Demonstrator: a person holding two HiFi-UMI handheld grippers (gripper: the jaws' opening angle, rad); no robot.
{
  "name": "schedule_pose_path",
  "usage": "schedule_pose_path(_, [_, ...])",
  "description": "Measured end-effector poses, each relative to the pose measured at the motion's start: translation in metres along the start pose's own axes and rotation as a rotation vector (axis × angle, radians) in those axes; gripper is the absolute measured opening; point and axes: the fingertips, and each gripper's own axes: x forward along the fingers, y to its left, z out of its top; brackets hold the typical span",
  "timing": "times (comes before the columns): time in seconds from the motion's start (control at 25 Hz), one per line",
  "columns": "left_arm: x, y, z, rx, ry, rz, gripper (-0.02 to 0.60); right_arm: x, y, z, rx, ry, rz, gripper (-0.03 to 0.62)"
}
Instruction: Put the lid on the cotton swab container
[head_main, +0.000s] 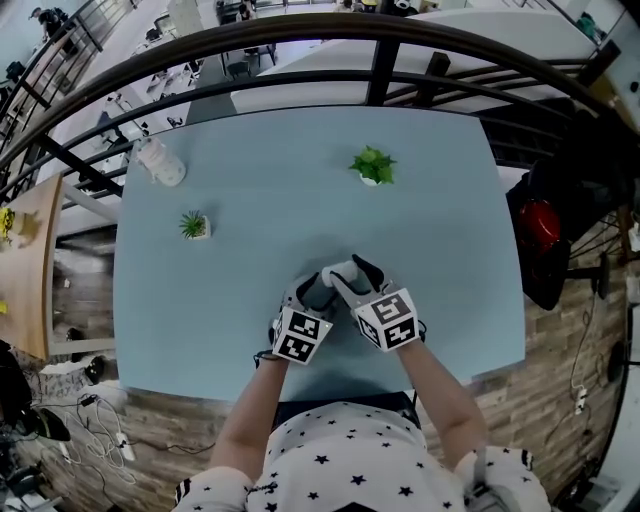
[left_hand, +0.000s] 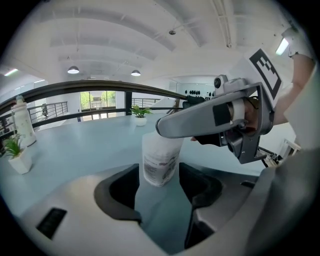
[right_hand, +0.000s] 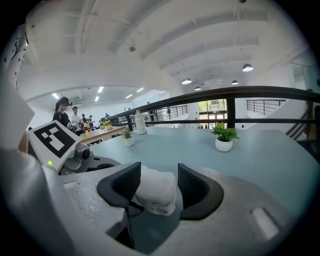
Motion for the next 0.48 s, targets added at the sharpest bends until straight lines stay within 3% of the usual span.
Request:
schedule_pose_path(0.36, [-0.056, -0.006, -0.002, -0.023, -0.061, 0.037, 0.231, -0.035, 0.010, 0.009, 0.021, -0.055, -0.101, 0.215])
schedule_pose_path(0.48, [-0.084, -0.013, -0.003, -0.044, -0.103, 0.049, 0.187, -0.054, 0.026, 0.003, 0.016, -0.068, -0.123, 0.215])
